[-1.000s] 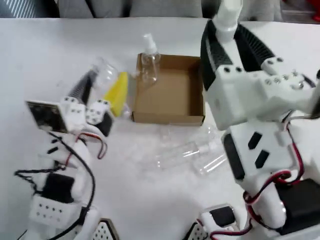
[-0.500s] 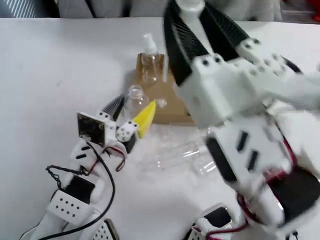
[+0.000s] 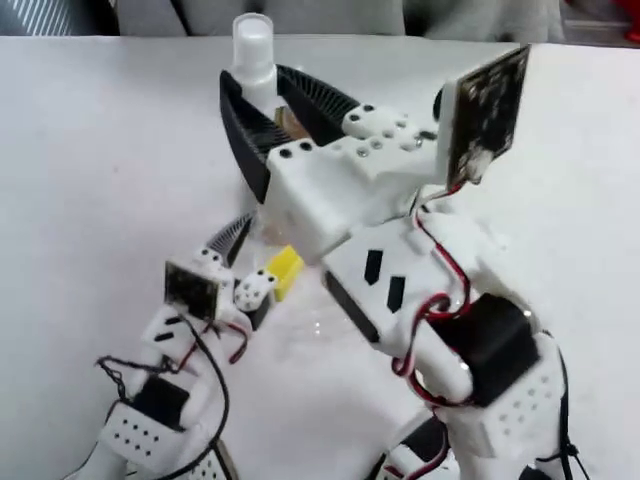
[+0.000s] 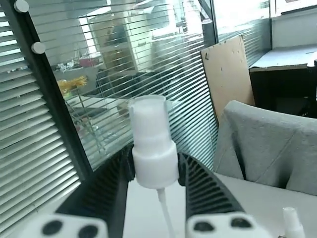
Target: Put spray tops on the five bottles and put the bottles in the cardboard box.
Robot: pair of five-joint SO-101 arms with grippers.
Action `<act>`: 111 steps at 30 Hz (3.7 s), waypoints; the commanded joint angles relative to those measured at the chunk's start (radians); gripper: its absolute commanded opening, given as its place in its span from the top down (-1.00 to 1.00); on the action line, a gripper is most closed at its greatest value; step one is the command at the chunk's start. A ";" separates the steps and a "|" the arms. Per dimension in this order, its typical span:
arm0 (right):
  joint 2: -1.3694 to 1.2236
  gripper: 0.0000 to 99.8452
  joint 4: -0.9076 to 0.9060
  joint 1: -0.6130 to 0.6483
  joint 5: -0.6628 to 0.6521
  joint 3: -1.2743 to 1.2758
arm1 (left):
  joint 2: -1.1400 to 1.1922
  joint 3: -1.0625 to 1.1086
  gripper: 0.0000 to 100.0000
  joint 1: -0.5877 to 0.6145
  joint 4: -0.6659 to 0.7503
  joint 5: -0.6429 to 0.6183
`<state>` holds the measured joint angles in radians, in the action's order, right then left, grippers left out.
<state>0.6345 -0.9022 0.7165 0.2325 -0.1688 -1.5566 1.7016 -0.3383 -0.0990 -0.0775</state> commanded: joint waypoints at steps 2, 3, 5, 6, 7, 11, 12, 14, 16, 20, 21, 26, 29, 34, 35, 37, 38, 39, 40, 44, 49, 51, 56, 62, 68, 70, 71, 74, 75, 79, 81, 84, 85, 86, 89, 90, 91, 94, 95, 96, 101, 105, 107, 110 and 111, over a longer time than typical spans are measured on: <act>0.099 0.97 0.306 -0.012 0.002 0.281 | -0.277 -0.008 0.79 0.005 -0.232 0.008; 0.105 0.97 0.355 -0.013 0.002 0.318 | -0.292 -0.008 0.79 0.005 -0.250 0.008; 0.108 0.97 0.421 -0.013 0.000 0.367 | -0.280 -0.008 0.79 0.013 -0.253 0.008; 0.108 0.97 0.437 -0.015 0.000 0.385 | -0.271 -0.008 0.79 0.013 -0.253 0.008; 0.108 0.97 0.447 -0.015 0.000 0.397 | -0.269 -0.008 0.79 0.013 -0.253 0.008; 0.108 0.97 0.450 -0.016 0.000 0.417 | -0.269 -0.008 0.79 0.013 -0.253 0.008; 0.108 0.97 0.450 -0.022 0.000 0.417 | -0.269 -0.008 0.79 0.013 -0.253 0.008; 0.108 0.97 0.450 -0.053 0.000 0.419 | -0.269 -0.008 0.79 0.013 -0.253 0.008; 0.108 0.97 0.446 -0.081 0.000 0.422 | -0.269 -0.008 0.79 0.015 -0.253 0.008; 0.124 0.97 0.446 -0.111 0.002 0.473 | -0.269 -0.008 0.79 0.015 -0.253 0.008; 0.134 0.97 0.446 -0.111 0.002 0.491 | -0.269 -0.008 0.79 0.015 -0.253 0.008; 0.208 0.97 0.486 -0.110 0.006 0.606 | -0.269 -0.008 0.79 0.015 -0.253 0.008; 0.248 0.97 0.530 -0.110 0.003 0.664 | -0.268 -0.008 0.79 0.015 -0.253 0.008; 0.272 0.97 0.535 -0.110 0.002 0.677 | -0.268 -0.008 0.79 0.015 -0.253 0.008; 0.274 0.97 0.535 -0.110 0.002 0.675 | -0.268 -0.008 0.79 0.015 -0.253 0.008; 0.282 0.97 0.533 -0.110 0.002 0.660 | -0.268 -0.008 0.79 0.015 -0.253 0.008; 0.283 0.97 0.529 -0.110 0.002 0.646 | -0.268 -0.008 0.79 0.015 -0.253 0.008; 0.285 0.97 0.529 -0.110 0.002 0.631 | -0.268 -0.008 0.79 0.015 -0.253 0.008; 0.286 0.97 0.527 -0.110 0.002 0.615 | -0.268 -0.008 0.79 0.015 -0.253 0.008; 0.283 0.97 0.526 -0.108 0.009 0.614 | -0.268 -0.008 0.79 0.015 -0.253 0.009; 0.292 0.97 0.533 -0.044 0.003 0.667 | -0.268 -0.008 0.79 0.015 -0.253 0.012; 0.286 0.97 0.535 -0.033 0.002 0.669 | -0.268 -0.008 0.79 0.015 -0.253 0.012; 0.285 0.97 0.535 -0.030 0.002 0.672 | -0.268 -0.008 0.79 0.015 -0.253 0.012; 0.292 0.97 0.561 -0.030 0.003 0.736 | -0.268 -0.008 0.79 0.015 -0.253 0.012; 0.294 0.97 0.613 -0.030 0.002 0.835 | -0.268 -0.008 0.79 0.015 -0.253 0.012; 0.295 0.97 0.613 -0.028 0.005 0.856 | -0.268 -0.008 0.79 0.015 -0.253 0.012; 0.300 0.97 0.608 -0.028 0.006 0.867 | -0.268 -0.008 0.79 0.015 -0.253 0.012; 0.354 0.97 0.607 -0.027 0.008 0.931 | -0.268 -0.008 0.79 0.015 -0.253 0.012; 0.378 0.97 0.605 -0.016 0.003 0.959 | -0.268 -0.008 0.79 0.015 -0.253 0.012; 0.483 0.97 0.605 0.004 0.002 1.073 | -0.268 -0.008 0.79 0.015 -0.253 0.011; 0.518 0.97 0.608 0.004 0.002 1.112 | -0.268 -0.008 0.79 0.015 -0.253 0.009; 0.539 0.97 0.610 0.004 0.002 1.155 | -0.268 -0.008 0.79 0.015 -0.252 0.009; 0.539 0.97 0.611 0.004 0.002 1.165 | -0.268 -0.008 0.79 0.015 -0.252 0.009; 0.538 0.97 0.611 0.004 0.005 1.172 | -0.268 -0.008 0.79 0.015 -0.252 0.009; 0.538 0.97 0.613 0.005 0.008 1.191 | -0.268 -0.008 0.79 0.015 -0.252 0.009; 0.538 0.97 0.613 0.005 0.009 1.192 | -0.268 -0.008 0.79 0.015 -0.252 0.009; 0.538 0.97 0.613 0.005 0.011 1.192 | -0.268 -0.008 0.79 0.015 -0.252 0.009; 0.538 0.97 0.613 0.005 0.011 1.194 | -0.268 -0.008 0.79 0.015 -0.252 0.009; 0.538 0.97 0.613 0.008 0.011 1.195 | -0.268 -0.008 0.79 0.015 -0.252 0.009; 0.538 0.97 0.613 0.021 0.009 1.200 | -0.268 -0.008 0.79 0.015 -0.252 0.009; 0.538 0.96 0.613 0.084 0.003 1.227 | -0.268 -0.008 0.79 0.015 -0.252 0.009; 0.538 0.96 0.613 0.085 0.003 1.231 | -0.268 -0.008 0.79 0.015 -0.252 0.009; 0.538 0.96 0.608 0.085 0.003 1.231 | -0.268 -0.008 0.79 0.015 -0.252 0.009; 0.536 0.96 0.605 0.085 0.002 1.232 | -0.268 -0.008 0.79 0.015 -0.252 0.009; 0.536 0.96 0.604 0.085 0.002 1.232 | -0.268 -0.008 0.79 0.015 -0.252 0.009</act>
<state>1.1561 -0.3038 0.7718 0.2325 1.0664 -1.8006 1.6985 -0.3353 -0.3491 -0.0760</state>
